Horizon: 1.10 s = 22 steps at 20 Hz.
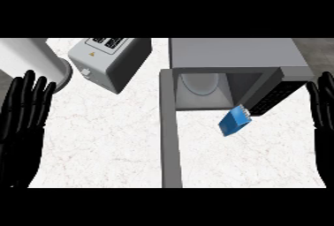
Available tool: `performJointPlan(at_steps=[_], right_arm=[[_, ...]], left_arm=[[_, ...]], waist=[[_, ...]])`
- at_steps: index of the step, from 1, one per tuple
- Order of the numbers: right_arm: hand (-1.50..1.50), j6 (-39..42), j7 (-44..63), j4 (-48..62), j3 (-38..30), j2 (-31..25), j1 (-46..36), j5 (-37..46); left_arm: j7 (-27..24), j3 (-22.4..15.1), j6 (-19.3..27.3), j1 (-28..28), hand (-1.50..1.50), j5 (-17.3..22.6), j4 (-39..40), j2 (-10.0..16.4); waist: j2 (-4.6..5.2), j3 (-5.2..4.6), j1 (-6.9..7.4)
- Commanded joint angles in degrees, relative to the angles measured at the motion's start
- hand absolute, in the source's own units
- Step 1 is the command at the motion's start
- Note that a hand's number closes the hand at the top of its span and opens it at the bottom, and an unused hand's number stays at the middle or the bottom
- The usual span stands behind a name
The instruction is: Pick up the milk, place it into the microwave and close the microwave
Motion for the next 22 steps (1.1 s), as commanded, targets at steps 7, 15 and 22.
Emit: performJointPlan(at_steps=[7,15,22], right_arm=[[-1.50,11.6,7.1,0.1,-0.5,-6.1,-0.6,-12.5],[-1.50,16.2,8.8,1.0,-4.5,-7.7,3.0,-16.8],[-1.50,19.7,-0.8,7.3,-5.3,-4.7,7.3,-12.9]], left_arm=[[4.6,3.1,0.8,0.1,-1.50,10.9,3.8,-4.5],[0.5,1.3,-2.5,13.5,-1.50,14.8,-2.5,-4.7],[-12.6,2.2,-9.2,20.7,-1.50,15.0,4.1,-4.7]], waist=[[1.79,1.83,1.78],[1.62,1.91,2.09],[1.65,1.91,2.02]])
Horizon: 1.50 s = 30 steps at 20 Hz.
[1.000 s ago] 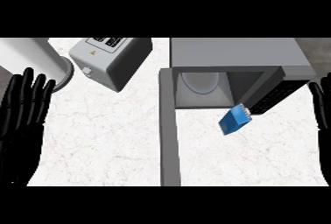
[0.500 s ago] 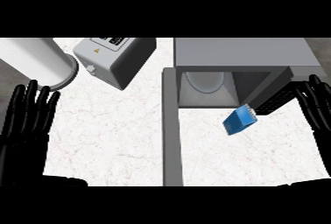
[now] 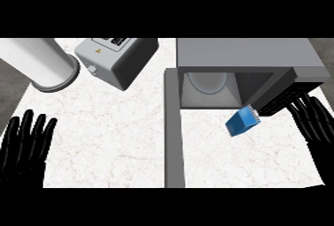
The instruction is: Pick up the milk, place it into the microwave and close the microwave
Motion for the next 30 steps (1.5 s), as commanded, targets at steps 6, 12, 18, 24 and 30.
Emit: performJointPlan(at_steps=[6,12,18,24,30], right_arm=[[-1.50,0.2,-5.9,13.1,0.0,3.3,-2.9,4.6],[-1.50,-0.4,-13.5,19.6,1.0,5.6,-2.3,9.6],[-1.50,-6.1,-16.8,34.2,-3.1,6.2,-11.7,12.4],[-1.50,-6.6,-30.3,46.7,-3.7,6.2,-9.9,16.2],[-1.50,-6.1,-37.4,61.3,-6.7,2.6,-18.0,16.9]], left_arm=[[-5.9,0.1,-5.0,9.4,-1.50,2.3,-1.0,0.5],[-7.6,-0.1,-6.4,13.2,-1.50,2.8,-3.4,0.3],[-9.8,-3.9,-5.1,14.2,-1.50,0.1,-1.9,-0.3],[-17.2,-2.9,-7.4,14.2,-1.50,-1.7,4.5,-0.3],[-14.5,-2.0,-10.1,19.1,-1.50,0.7,-1.4,-0.1]], waist=[[0.05,0.00,0.35],[0.01,0.01,0.20],[0.11,0.03,0.48],[0.10,0.02,0.31],[0.08,0.03,0.44]])
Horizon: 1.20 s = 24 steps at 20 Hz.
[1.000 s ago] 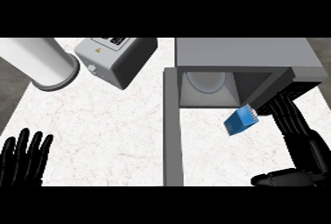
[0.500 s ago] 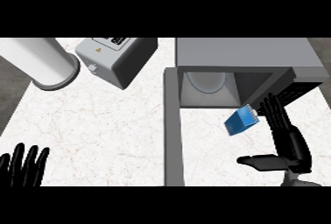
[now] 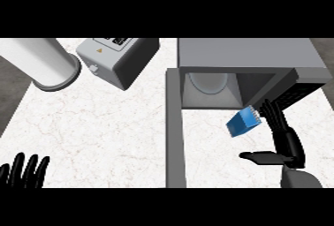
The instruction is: Pick up the milk, place it into the microwave and close the microwave
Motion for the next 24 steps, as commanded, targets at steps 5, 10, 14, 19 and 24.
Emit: performJointPlan(at_steps=[5,10,14,19,24], right_arm=[[-1.50,-2.1,-12.9,17.4,-0.4,-0.4,-5.5,3.8],[-1.50,-1.2,-16.8,27.4,-2.5,-3.3,-9.8,3.5],[-1.50,-1.4,-24.4,36.3,-2.9,-4.9,-13.8,5.1],[-1.50,-2.3,-25.3,39.0,-2.3,-3.2,-17.1,5.4],[-1.50,0.9,-26.5,42.1,-2.4,-4.9,-19.7,5.4]], left_arm=[[-2.6,-0.7,-0.8,-0.7,-1.50,-2.3,3.0,-0.4],[-2.8,-0.2,-0.1,1.6,-1.50,-1.1,1.1,-0.4],[-2.4,1.4,-2.1,1.5,-1.50,1.8,1.5,0.2],[-5.6,-0.9,0.2,0.6,-1.50,-1.4,4.5,-0.4],[-2.0,3.8,-2.9,-0.3,-1.50,4.7,3.4,2.5]], waist=[[0.18,0.09,0.05],[0.20,0.10,0.15],[0.28,0.13,0.35],[0.26,0.12,0.28],[0.35,0.14,0.44]])
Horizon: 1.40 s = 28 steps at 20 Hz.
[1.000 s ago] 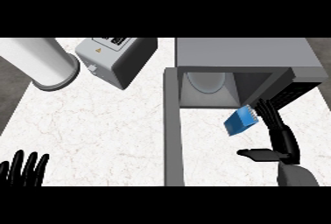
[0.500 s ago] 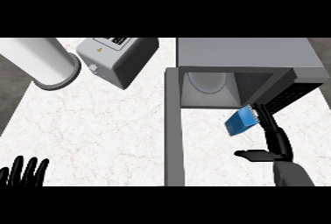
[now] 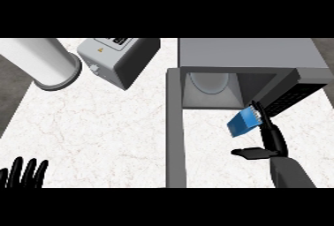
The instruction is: Pick up the milk, place it into the microwave and close the microwave
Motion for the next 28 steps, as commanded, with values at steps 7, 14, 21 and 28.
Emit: performJointPlan(at_steps=[7,14,21,28], right_arm=[[-1.50,-1.3,-1.5,2.0,-0.3,2.8,-1.5,-1.4],[1.50,-13.0,-2.9,6.3,-0.4,1.7,-7.6,1.9],[1.50,-14.1,-4.5,8.8,-5.2,0.8,-10.2,-1.9],[1.50,-16.7,-10.0,6.4,-6.2,6.5,-7.8,-3.4]], left_arm=[[-6.4,0.2,-4.4,7.5,-1.50,-1.3,-0.3,0.2],[-1.4,0.5,-2.0,1.9,-1.50,1.0,-0.4,0.5],[-3.2,-0.3,-2.6,1.6,-1.50,-1.0,1.8,0.1],[-2.7,-0.3,-2.8,2.5,-1.50,-0.8,0.1,-0.1]], waist=[[-0.11,-0.01,0.03],[0.38,0.10,1.06],[0.46,0.12,0.90],[0.28,0.10,0.64]])
